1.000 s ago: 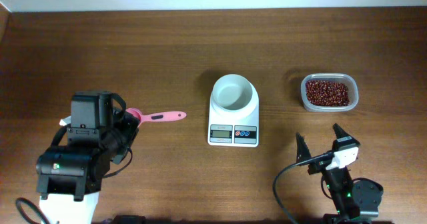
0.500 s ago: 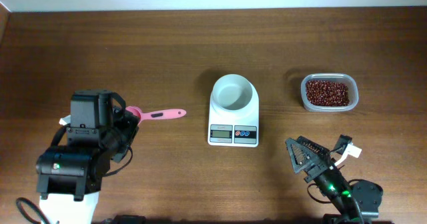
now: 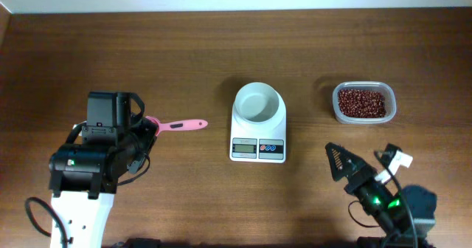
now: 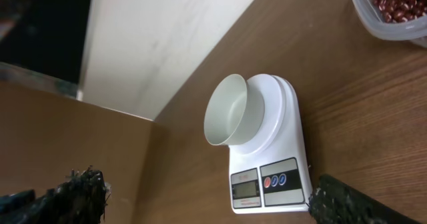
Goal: Scoop and weigh 50g on scale
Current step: 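Bring the left-held scoop toward the right gripper in front of the scale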
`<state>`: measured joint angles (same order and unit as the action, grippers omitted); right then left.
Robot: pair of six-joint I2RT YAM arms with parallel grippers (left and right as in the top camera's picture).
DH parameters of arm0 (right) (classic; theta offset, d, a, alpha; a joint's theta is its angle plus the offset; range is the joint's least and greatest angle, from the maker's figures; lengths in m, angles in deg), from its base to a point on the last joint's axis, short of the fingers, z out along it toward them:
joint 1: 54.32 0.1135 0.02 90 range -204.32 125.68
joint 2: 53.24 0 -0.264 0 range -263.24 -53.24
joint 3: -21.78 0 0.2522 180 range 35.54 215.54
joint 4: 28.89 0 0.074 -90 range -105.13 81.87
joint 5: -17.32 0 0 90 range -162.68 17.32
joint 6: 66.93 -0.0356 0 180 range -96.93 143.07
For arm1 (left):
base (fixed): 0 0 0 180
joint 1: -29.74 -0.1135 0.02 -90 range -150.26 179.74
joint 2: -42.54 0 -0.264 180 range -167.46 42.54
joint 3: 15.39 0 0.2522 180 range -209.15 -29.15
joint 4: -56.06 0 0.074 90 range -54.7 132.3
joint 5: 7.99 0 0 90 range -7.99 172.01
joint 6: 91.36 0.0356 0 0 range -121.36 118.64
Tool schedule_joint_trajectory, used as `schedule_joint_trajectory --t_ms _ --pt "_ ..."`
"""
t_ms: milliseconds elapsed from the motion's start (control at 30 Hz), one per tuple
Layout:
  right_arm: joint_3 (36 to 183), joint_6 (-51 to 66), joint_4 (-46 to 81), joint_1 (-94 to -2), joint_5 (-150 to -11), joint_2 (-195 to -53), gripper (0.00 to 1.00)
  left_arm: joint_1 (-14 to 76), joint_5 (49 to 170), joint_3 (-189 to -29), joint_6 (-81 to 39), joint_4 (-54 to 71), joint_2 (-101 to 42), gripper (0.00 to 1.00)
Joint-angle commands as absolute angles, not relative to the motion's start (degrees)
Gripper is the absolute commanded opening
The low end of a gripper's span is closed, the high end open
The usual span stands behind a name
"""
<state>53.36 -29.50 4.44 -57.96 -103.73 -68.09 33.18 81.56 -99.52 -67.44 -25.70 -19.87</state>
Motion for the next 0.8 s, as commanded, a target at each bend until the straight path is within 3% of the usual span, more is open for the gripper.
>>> schedule_joint_trajectory --t_ms 0,100,233,367,600,767 --pt "59.31 -23.62 6.45 -57.69 -107.86 -78.10 0.99 33.12 81.82 -99.37 -68.21 -25.75 -19.87 0.00" --pt "61.38 -22.14 0.37 -57.69 -122.72 -90.65 0.99 33.12 82.24 -99.37 -68.21 -25.90 -19.87 0.00" --pt "61.32 -22.31 -1.02 -57.41 -131.68 -103.09 0.96 33.12 82.26 -99.35 -68.82 -26.97 -19.87 0.00" --pt "61.32 -21.68 -6.03 -52.27 -132.08 -110.21 0.96 33.12 82.24 -99.35 -76.45 -31.82 -19.87 0.00" --pt "61.32 -21.68 -25.74 -36.21 -131.09 -111.89 0.97 33.16 87.00 -99.35 -76.32 -35.43 -23.52 0.00" --pt "61.32 -21.74 -26.51 -33.08 -127.47 -111.92 0.99 38.89 89.32 -99.35 -76.34 -35.04 -29.42 0.00"
